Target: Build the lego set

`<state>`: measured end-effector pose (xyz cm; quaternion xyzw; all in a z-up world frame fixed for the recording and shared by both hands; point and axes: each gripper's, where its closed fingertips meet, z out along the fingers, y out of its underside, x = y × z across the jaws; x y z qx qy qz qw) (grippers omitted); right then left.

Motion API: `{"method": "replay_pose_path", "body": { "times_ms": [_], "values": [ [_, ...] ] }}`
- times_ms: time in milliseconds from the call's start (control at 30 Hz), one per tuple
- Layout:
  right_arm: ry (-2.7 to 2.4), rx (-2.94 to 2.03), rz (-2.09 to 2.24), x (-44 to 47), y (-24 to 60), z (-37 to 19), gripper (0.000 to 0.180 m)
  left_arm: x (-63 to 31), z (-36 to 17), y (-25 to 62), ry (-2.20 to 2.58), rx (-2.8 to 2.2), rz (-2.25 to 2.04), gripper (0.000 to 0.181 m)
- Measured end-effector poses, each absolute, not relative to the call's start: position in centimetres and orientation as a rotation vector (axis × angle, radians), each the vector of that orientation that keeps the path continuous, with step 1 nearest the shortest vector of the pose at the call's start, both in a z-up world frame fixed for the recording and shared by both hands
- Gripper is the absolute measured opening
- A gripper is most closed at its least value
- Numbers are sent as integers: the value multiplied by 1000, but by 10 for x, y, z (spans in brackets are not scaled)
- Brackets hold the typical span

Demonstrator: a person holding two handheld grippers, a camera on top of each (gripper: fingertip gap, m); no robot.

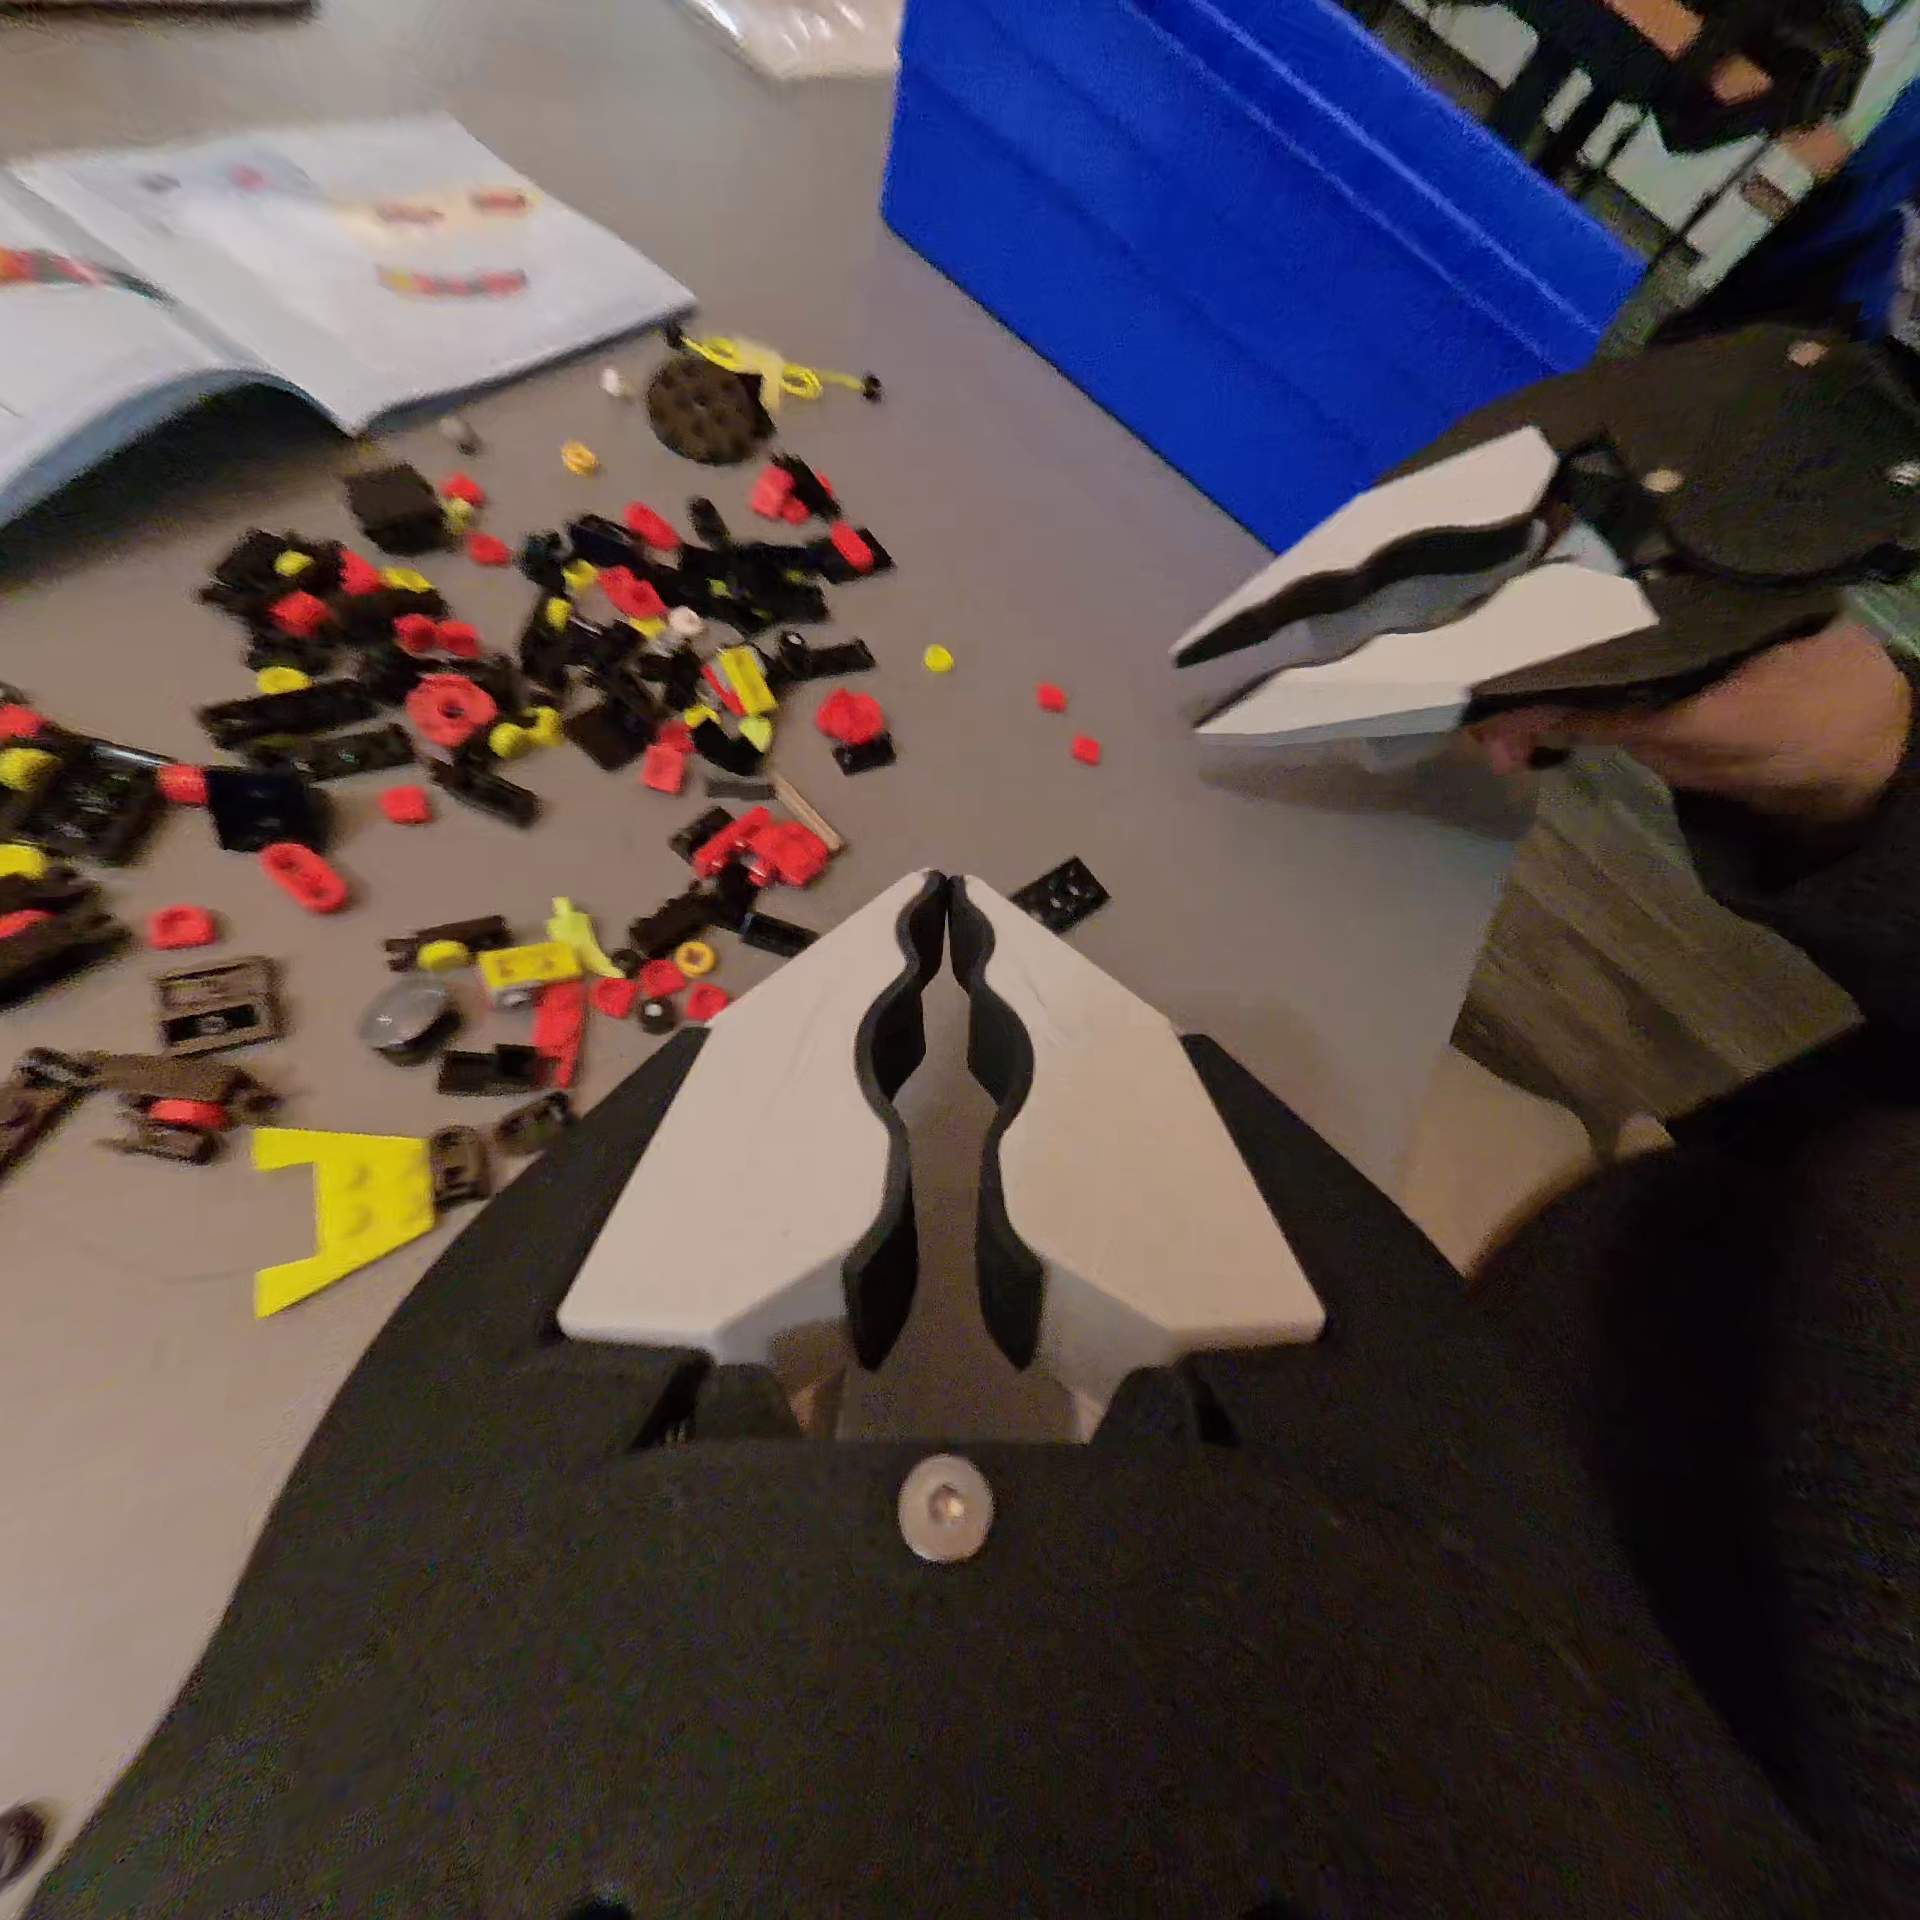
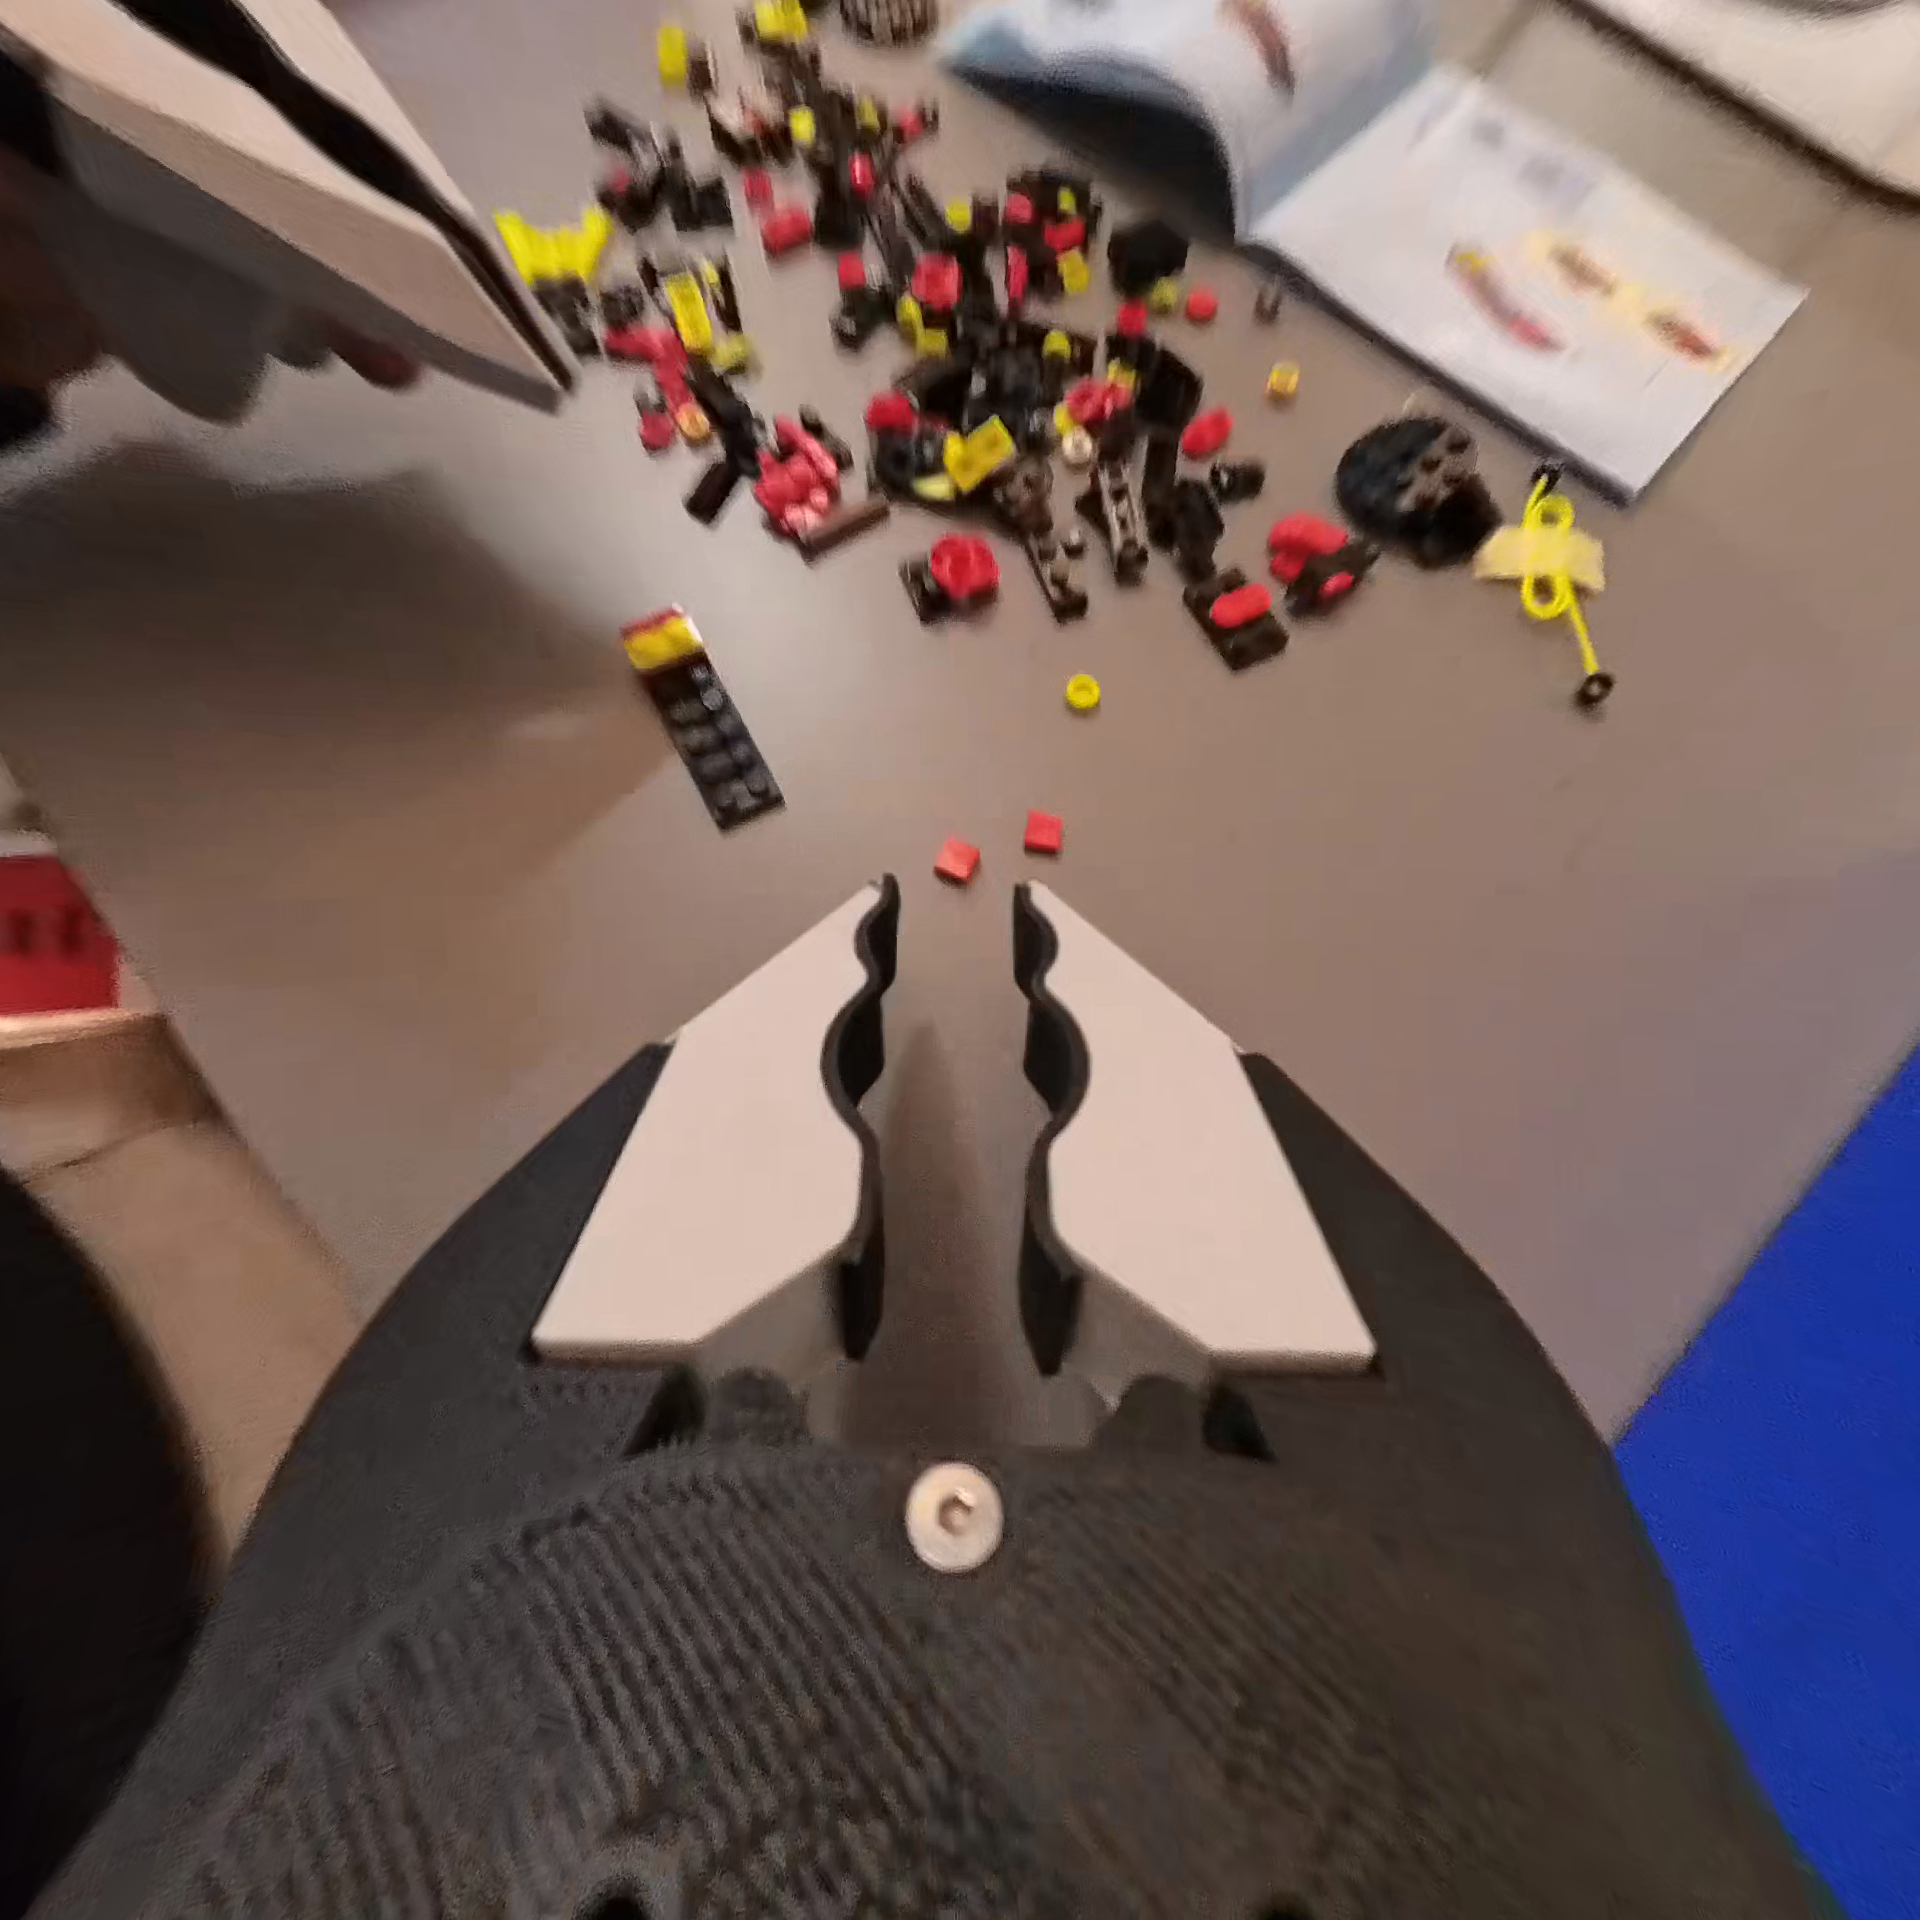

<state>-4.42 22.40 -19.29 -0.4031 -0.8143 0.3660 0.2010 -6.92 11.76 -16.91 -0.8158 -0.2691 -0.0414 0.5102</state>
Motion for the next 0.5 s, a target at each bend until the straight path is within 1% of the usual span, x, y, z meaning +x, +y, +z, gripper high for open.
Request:
{"method": "replay_pose_path", "body": {
  "times_ms": [67, 167, 267, 500],
  "values": [
    [-2307, -1125, 948, -49, 226, -204, 20, -63, -173, 122, -616, -1992, -97, 0],
    [-2335, -1171, 991, -53, 215, -208, 15, -59, -180, 124, -561, -2048, -38, 0],
    [-2338, -1199, 941, -55, 216, -215, 15, -56, -187, 127, -532, -2089, -10, 0],
    [-2325, -1219, 932, -57, 217, -217, 12, -51, -198, 132, -532, -2131, -34, 0]
  ]
}}
